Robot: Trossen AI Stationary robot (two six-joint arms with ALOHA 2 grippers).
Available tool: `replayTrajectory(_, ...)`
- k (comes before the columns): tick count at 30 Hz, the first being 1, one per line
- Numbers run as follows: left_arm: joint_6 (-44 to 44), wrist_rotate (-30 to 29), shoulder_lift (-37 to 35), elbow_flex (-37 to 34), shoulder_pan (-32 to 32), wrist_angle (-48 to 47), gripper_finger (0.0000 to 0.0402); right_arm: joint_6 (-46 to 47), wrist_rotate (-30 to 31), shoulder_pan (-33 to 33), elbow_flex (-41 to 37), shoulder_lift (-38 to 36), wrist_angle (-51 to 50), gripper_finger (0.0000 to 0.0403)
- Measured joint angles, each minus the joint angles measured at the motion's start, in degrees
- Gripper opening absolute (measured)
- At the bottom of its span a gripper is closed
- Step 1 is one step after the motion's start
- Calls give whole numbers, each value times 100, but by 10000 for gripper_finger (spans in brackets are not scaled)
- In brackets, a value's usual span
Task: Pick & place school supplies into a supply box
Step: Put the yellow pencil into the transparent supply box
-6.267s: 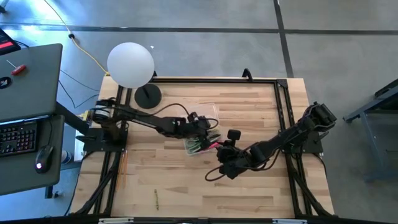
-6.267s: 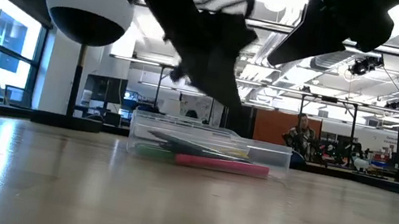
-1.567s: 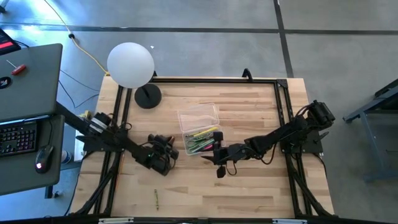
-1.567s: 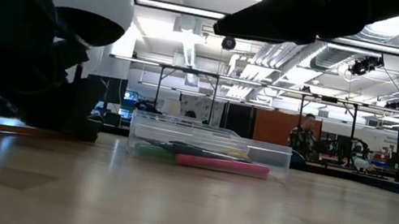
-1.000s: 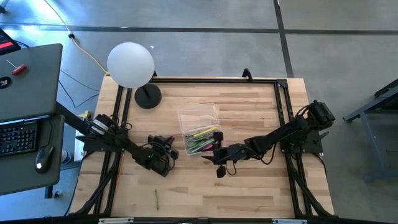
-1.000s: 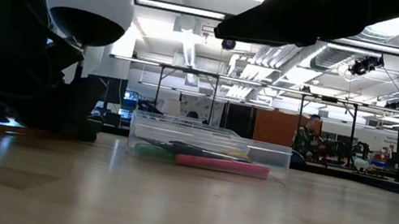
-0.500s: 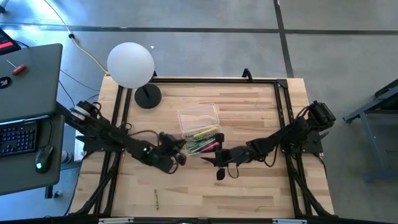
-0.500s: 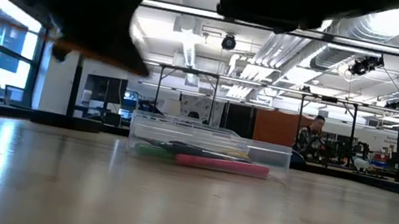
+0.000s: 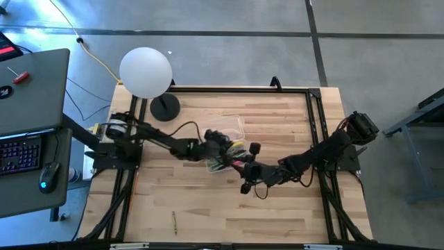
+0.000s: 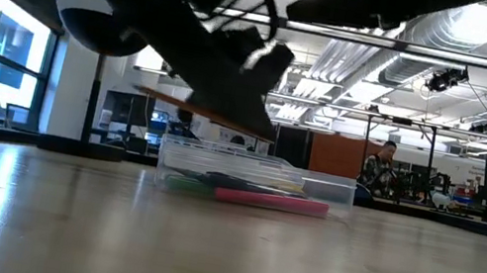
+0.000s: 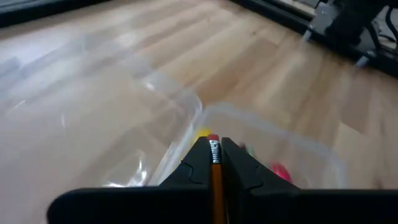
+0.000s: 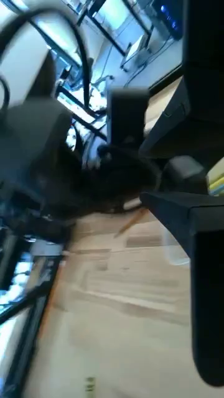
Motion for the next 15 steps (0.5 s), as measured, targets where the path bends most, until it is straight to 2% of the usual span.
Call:
replayTrajectory(3,250,453,351,247,236,273,61,60,564,77,-6,-60,-303,78)
replayTrajectory(7,288,1015,736,638,388,235,76,0,2474,219,-9,-78,-535,78)
replayTrajectory(9,397,1129,895,871,401,260,80,-135,3051,260,-9,-78,-546,78)
replayTrajectory(11,534,1214,992,1042,403,276,81,-316,3133,284,-9,-78,-553,78)
replayTrajectory(15,577,1300,1084,1285,401,43,82,-293,2873,306,-9,-78,-610,78)
